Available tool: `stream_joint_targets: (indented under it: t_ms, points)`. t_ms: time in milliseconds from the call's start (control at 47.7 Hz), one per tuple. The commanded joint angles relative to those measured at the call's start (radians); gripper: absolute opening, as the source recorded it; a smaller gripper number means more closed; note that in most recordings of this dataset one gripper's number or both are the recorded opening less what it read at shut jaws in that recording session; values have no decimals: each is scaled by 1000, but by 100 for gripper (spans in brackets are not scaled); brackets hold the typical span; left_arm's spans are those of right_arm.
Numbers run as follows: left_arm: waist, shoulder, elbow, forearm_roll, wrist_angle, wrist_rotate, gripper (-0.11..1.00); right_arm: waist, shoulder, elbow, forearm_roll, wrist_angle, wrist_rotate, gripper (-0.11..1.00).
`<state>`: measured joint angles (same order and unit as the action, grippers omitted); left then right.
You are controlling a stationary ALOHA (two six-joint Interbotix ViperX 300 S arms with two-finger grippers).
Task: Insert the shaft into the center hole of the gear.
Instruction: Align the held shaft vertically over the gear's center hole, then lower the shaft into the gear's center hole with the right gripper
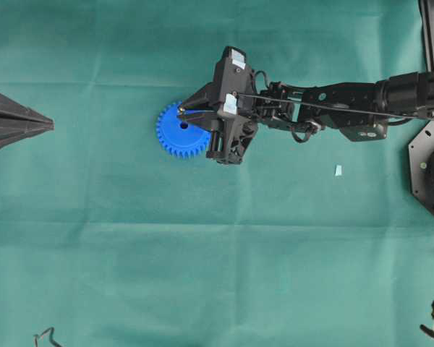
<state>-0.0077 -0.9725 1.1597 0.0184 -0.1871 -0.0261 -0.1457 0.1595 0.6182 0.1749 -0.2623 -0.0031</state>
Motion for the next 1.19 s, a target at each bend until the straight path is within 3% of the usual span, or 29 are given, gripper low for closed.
stream_joint_targets:
  t_ms: [0,817,1173]
  points:
    - [3,3,-26,3,-3,-2,0,0,-49,-6,0,-6,3,16]
    - [3,3,-26,2,-3,-2,0,35,-2,34,35,-100,12,16]
    - [3,3,-28,3,-9,0,0,37,-71,48,34,-92,11,16]
